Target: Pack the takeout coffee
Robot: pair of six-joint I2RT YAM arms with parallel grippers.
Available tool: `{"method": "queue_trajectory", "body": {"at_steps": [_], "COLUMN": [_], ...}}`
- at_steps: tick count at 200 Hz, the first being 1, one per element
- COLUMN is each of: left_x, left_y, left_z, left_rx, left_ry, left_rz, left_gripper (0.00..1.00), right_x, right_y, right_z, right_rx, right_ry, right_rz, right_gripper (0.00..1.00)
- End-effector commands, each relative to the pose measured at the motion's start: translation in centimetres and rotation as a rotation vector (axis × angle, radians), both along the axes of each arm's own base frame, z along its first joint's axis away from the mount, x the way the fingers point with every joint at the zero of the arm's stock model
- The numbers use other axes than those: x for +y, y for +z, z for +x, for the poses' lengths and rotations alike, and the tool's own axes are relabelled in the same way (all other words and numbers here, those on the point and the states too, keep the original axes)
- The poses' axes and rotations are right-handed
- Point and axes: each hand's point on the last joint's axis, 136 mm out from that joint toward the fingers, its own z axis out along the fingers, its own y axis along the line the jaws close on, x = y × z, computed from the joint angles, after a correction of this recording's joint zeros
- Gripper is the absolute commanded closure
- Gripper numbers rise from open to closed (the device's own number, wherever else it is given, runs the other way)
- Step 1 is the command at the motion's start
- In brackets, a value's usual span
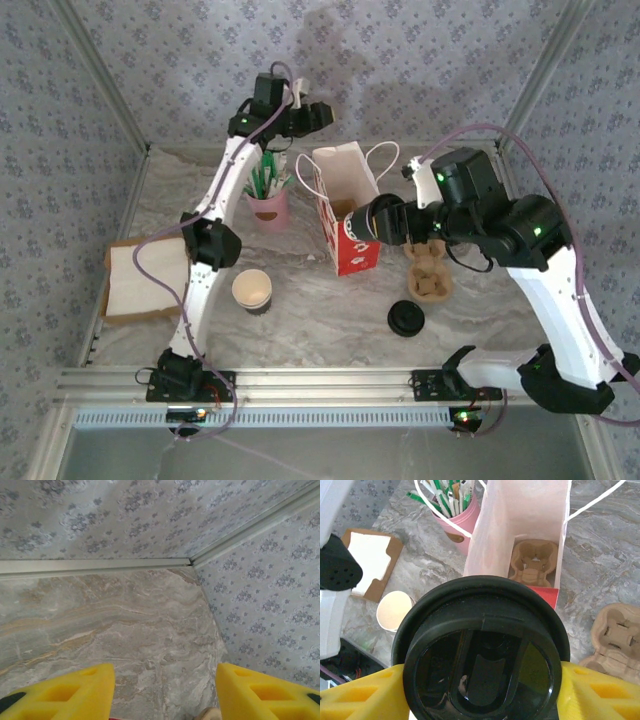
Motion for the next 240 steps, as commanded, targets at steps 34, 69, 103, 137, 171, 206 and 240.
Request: {"method": "queue_trajectory", "body": {"at_steps": [34, 69, 103, 137, 171, 206, 240], "left_x": [-3.2, -4.8, -6.1, -6.8, -7.5, -8.4, -9.7], "left_y": [1.3, 1.4, 1.0, 1.6, 1.8, 2.1, 2.2], "left_z": [-2.2, -3.9, -6.2, -8.2, -9.8, -11.6, -13.8], "left_rx": [-0.047, -0.036, -0.007, -0.012, -0.005, 0.0, -0.009], "left_ry": [-0.117, -0.176, -0.226, -0.26, -0.274, -0.296, -0.326], "left_rz": [-0.037, -0.042, -0.004, 0.028, 0.056, 0.073, 0.091], "left_gripper": [0.44, 0.44, 0.44, 0.44, 0.43, 0.43, 0.43], "right_x": [0.1, -0.3, -0.7, -0.9, -1.0, -1.1, -1.7], "right_y": [2.9, 3.2, 2.4, 2.2, 2.0, 1.5, 0.8], "right_z": [1.4, 2.2, 3.0, 3.0, 2.9, 2.7, 2.5], "right_rx": [-0.062, -0.066, -0.041, -0.026, -0.01, 0.016, 0.041], "right_ry": [-0.012, -0.037, -0.06, -0.062, -0.059, -0.055, -0.061], "right_rz": [0.074, 0.075, 0.051, 0.037, 0.021, -0.003, -0.051], "right_gripper": [0.3, 0.3, 0.3, 0.3, 0.3, 0.31, 0.31]}}
